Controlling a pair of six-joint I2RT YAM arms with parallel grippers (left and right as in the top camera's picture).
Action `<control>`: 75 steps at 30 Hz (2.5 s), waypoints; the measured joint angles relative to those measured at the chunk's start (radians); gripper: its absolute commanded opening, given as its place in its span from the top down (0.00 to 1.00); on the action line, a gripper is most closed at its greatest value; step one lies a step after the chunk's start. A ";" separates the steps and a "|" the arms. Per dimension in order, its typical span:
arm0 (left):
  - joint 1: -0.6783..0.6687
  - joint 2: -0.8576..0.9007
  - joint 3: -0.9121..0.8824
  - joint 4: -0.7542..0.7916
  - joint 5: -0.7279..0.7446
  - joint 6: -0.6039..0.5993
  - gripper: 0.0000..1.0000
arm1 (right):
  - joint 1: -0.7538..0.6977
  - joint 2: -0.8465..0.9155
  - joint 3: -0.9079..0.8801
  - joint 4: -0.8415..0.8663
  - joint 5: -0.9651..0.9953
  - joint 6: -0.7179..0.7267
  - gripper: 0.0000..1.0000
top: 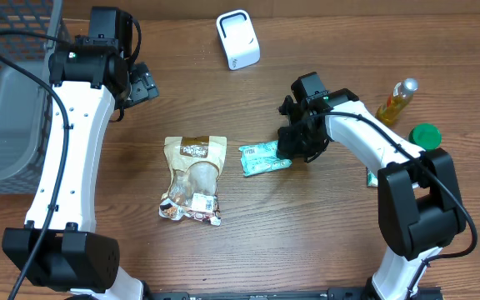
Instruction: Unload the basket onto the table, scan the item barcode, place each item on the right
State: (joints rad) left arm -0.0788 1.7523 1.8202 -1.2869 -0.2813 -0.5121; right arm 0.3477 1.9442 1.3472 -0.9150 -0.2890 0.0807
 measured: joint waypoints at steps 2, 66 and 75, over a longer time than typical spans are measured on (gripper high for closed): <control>0.000 0.000 0.000 0.000 0.000 0.000 0.00 | 0.000 0.000 0.000 0.000 0.001 -0.001 0.51; 0.000 0.000 0.000 0.000 0.000 0.000 0.01 | -0.092 -0.274 -0.256 0.367 -0.461 0.063 0.96; 0.000 0.000 0.000 0.000 0.000 0.000 0.00 | -0.092 -0.274 -0.256 0.362 -0.517 0.055 0.96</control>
State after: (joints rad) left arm -0.0788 1.7523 1.8202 -1.2869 -0.2813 -0.5121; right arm 0.2558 1.6707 1.0908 -0.5526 -0.8055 0.1360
